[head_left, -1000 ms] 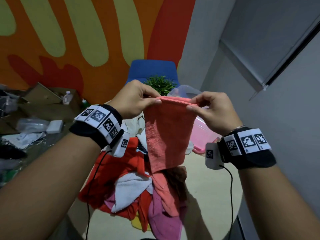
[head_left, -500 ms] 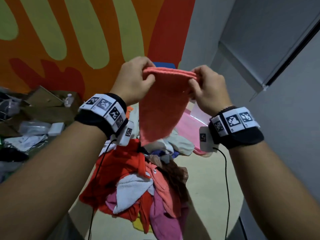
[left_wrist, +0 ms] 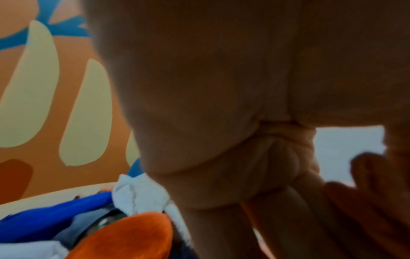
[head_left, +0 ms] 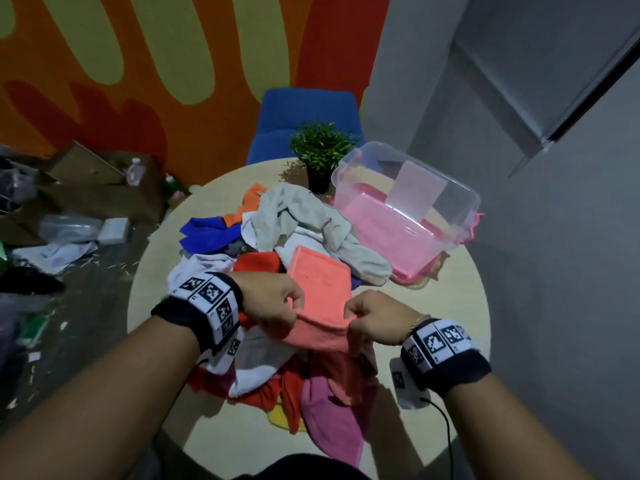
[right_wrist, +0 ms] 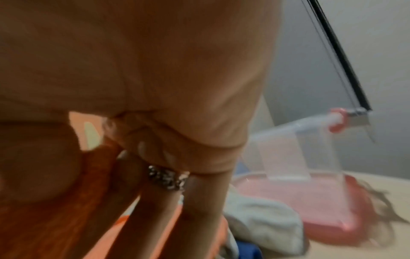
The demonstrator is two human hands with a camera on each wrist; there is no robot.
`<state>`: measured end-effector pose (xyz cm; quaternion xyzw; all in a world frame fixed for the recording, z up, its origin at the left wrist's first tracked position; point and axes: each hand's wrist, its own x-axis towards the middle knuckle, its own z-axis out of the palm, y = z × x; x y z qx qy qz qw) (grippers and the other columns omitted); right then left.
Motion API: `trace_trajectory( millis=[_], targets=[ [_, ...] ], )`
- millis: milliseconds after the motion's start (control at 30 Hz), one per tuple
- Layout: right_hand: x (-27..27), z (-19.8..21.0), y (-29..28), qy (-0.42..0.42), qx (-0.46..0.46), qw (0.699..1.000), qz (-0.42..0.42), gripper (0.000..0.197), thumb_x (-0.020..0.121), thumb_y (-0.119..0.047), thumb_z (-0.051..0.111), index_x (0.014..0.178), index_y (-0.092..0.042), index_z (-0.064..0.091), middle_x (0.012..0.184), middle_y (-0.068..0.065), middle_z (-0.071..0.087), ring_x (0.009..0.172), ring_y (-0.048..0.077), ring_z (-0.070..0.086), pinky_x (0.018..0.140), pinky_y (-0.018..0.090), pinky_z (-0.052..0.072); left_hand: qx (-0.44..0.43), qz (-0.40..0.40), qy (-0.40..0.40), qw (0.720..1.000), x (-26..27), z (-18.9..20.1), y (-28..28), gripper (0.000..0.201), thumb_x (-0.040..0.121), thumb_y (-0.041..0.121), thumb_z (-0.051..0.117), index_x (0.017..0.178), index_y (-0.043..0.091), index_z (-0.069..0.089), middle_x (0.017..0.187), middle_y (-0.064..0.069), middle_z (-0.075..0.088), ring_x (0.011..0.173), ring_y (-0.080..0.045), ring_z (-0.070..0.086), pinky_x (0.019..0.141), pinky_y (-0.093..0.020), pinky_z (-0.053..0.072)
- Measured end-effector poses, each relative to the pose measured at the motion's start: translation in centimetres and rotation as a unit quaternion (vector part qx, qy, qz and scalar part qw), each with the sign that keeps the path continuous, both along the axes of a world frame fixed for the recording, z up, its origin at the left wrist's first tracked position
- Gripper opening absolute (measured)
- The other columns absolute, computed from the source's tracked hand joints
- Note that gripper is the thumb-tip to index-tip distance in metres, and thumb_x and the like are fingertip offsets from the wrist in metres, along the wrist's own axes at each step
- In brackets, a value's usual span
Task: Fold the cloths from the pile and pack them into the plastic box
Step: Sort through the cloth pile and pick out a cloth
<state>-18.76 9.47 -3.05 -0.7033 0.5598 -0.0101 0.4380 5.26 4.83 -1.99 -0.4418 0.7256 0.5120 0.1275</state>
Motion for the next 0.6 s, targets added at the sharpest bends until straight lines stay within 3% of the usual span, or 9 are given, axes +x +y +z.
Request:
trace_trajectory(
  millis=[100,167,267,367,400,467,533,600],
  targets=[
    [-0.8,-2.3,0.0,-0.029,0.022,0.994,-0.104,0.004,0.076,-0.009,0.059,0.079,-0.008,0.061,0.07,0.012,0.067,0.063,0.034,0.069,0.057,0.044,0.058,-0.054,0.028,-0.002,0.998,0.6,-1.7,-0.7,0.008,0.085,0.017,0.072,0.087,0.021,0.065,0.079,-0.007,0.072,0.065,-0.015,0.064,0.062,-0.028,0.054],
    [-1.6,-3.5,-0.9,-0.038,-0.007,0.984,-0.173,0.005,0.078,-0.009,0.058,0.082,-0.011,0.061,0.068,0.011,0.069,0.055,0.028,0.068,0.053,0.042,0.059,-0.108,0.085,0.014,0.99,1.1,-2.8,-1.5,0.023,0.081,0.022,0.079,0.099,0.023,0.064,0.08,-0.002,0.068,0.065,-0.01,0.059,0.062,-0.026,0.05],
    [-2.2,-4.4,-3.2,-0.037,-0.089,0.973,-0.21,0.006,0.079,-0.014,0.058,0.079,-0.017,0.063,0.071,0.007,0.07,0.058,0.022,0.068,0.058,0.043,0.059,-0.133,0.199,0.065,0.969,0.7,-3.9,-2.7,0.033,0.081,0.014,0.082,0.108,0.013,0.063,0.077,0.0,0.063,0.066,-0.01,0.057,0.066,-0.026,0.05],
    [-1.7,-4.4,-5.5,-0.042,-0.124,0.955,-0.266,0.012,0.085,-0.006,0.056,0.079,-0.011,0.065,0.072,0.014,0.071,0.062,0.03,0.07,0.057,0.044,0.058,-0.033,0.353,0.174,0.919,-0.2,-4.4,-3.7,0.03,0.084,0.0,0.076,0.111,0.003,0.063,0.072,-0.004,0.068,0.064,-0.014,0.065,0.064,-0.029,0.054],
    [-1.6,-4.7,-6.3,-0.044,-0.134,0.946,-0.292,0.012,0.087,-0.006,0.057,0.08,-0.011,0.065,0.072,0.013,0.071,0.065,0.031,0.071,0.059,0.044,0.059,0.011,0.365,0.192,0.911,-0.6,-4.5,-4.0,0.03,0.083,-0.004,0.075,0.111,0.001,0.063,0.074,-0.008,0.071,0.067,-0.018,0.068,0.065,-0.03,0.055],
    [-1.1,-5.0,-7.3,-0.042,-0.137,0.932,-0.333,0.01,0.091,-0.01,0.059,0.087,-0.017,0.065,0.077,0.005,0.071,0.07,0.027,0.071,0.064,0.043,0.06,0.015,0.328,0.153,0.932,-1.1,-4.9,-4.3,0.016,0.081,-0.003,0.077,0.092,0.003,0.066,0.069,-0.004,0.07,0.063,-0.016,0.065,0.065,-0.029,0.053],
    [-0.8,-5.8,-8.1,-0.055,-0.125,0.926,-0.353,0.007,0.095,-0.016,0.058,0.095,-0.022,0.063,0.083,0.001,0.071,0.072,0.021,0.071,0.067,0.045,0.061,-0.035,0.297,0.08,0.951,-1.3,-5.7,-4.6,0.026,0.082,0.004,0.079,0.066,0.009,0.059,0.055,0.006,0.059,0.052,-0.009,0.054,0.057,-0.023,0.045],
    [-0.7,-6.8,-8.5,-0.083,-0.105,0.922,-0.364,0.012,0.094,-0.015,0.06,0.101,-0.024,0.059,0.086,0.002,0.072,0.076,0.02,0.072,0.072,0.047,0.061,-0.071,0.313,0.051,0.946,-1.4,-6.8,-4.9,0.026,0.084,0.014,0.077,0.066,0.008,0.058,0.061,-0.001,0.056,0.06,-0.016,0.053,0.059,-0.033,0.047]
  ],
)
